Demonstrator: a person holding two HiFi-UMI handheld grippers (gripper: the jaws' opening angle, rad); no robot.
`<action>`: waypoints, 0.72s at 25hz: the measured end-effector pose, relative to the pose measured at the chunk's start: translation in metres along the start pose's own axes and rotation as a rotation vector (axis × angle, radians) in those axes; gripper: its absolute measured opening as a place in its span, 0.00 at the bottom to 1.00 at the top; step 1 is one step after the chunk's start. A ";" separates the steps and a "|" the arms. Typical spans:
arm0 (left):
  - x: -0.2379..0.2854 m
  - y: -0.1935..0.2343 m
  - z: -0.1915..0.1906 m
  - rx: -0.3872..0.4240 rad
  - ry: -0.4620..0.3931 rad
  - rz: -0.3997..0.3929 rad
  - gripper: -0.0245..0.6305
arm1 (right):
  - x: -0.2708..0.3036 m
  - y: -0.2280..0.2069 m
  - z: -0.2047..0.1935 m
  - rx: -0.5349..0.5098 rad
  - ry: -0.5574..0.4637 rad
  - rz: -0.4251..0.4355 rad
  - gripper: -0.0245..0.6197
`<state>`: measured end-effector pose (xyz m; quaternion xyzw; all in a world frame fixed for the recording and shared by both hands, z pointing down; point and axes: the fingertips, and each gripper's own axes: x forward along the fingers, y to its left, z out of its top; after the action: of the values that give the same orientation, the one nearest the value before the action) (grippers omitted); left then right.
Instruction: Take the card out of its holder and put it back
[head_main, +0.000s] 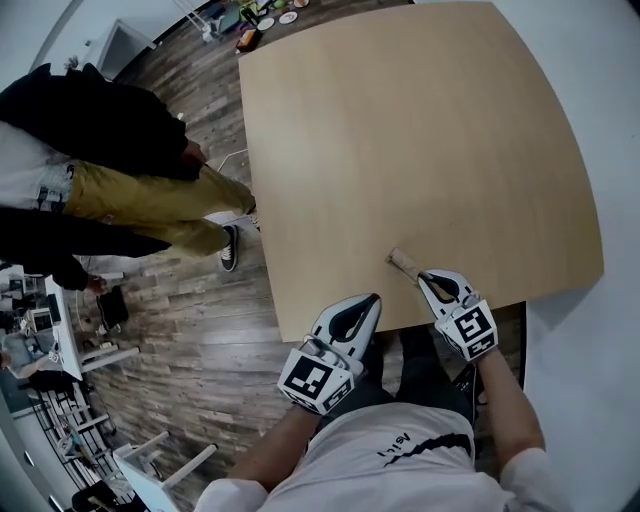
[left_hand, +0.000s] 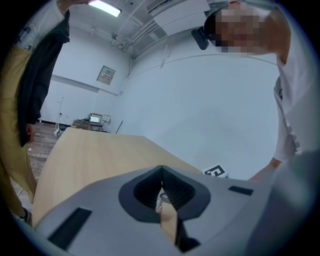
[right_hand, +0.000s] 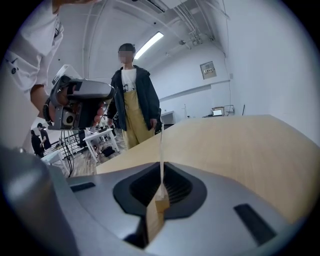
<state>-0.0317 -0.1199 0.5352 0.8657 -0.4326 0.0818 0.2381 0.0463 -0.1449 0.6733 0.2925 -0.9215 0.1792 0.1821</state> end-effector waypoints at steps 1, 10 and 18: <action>0.000 0.000 0.001 0.004 -0.001 -0.004 0.06 | -0.002 -0.002 0.005 -0.004 -0.007 -0.003 0.08; -0.017 -0.005 0.021 0.014 -0.035 -0.048 0.06 | -0.034 0.011 0.073 0.010 -0.091 -0.050 0.08; -0.034 -0.011 0.055 0.034 -0.077 -0.105 0.06 | -0.062 0.032 0.144 0.062 -0.160 -0.089 0.08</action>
<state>-0.0475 -0.1169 0.4719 0.8936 -0.3940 0.0430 0.2107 0.0406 -0.1540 0.5132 0.3522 -0.9132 0.1752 0.1065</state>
